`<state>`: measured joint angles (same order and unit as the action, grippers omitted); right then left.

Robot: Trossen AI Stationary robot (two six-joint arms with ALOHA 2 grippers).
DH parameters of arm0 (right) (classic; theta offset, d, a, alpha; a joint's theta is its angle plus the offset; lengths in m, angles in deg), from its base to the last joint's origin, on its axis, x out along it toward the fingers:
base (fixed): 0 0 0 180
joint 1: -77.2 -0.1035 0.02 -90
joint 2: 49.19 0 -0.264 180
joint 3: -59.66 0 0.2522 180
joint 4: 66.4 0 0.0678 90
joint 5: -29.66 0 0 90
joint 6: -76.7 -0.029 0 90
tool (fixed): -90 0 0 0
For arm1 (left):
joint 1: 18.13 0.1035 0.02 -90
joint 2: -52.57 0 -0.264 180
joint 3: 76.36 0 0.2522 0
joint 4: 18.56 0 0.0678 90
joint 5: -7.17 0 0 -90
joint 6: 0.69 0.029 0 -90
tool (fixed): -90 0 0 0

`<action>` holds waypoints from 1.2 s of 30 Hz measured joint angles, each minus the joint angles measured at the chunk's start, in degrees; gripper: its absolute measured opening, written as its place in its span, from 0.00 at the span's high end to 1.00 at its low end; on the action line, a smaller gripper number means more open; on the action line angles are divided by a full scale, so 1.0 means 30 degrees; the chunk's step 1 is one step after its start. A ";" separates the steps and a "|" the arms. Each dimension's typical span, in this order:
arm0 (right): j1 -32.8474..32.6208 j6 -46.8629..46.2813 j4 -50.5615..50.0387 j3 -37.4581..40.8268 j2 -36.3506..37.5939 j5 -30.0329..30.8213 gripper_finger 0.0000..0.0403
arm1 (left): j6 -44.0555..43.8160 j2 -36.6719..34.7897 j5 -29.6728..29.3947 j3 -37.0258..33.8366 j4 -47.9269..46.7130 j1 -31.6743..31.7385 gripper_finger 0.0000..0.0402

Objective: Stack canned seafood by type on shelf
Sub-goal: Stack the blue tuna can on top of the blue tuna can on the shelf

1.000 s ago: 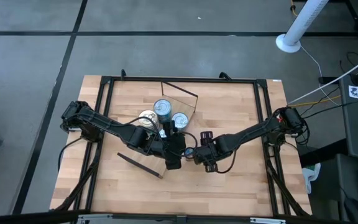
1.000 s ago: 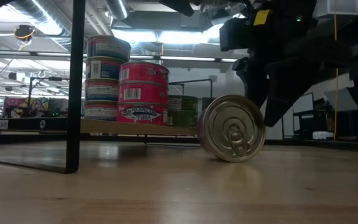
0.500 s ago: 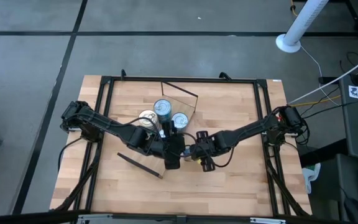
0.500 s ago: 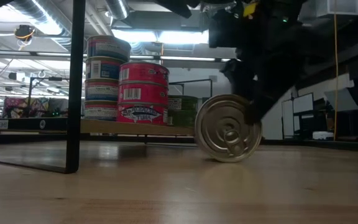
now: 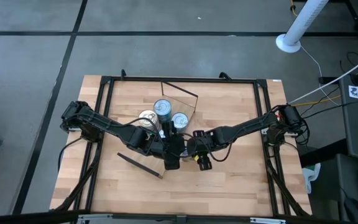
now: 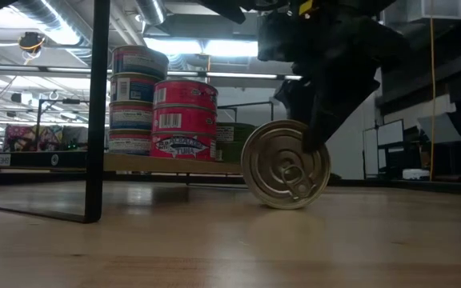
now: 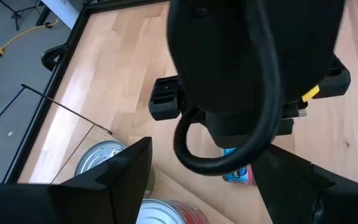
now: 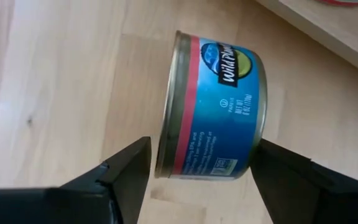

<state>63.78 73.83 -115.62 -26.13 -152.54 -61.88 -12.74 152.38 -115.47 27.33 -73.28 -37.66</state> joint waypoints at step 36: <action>0.2775 -0.3548 -0.3540 -0.2881 -0.0029 -0.7482 0.51 | 0.7955 -0.1421 -0.1183 0.0022 -0.0268 -0.3492 0.35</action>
<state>72.10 63.18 -126.24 -34.77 -152.63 -84.33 11.13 148.12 -119.02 27.40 -74.08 -48.13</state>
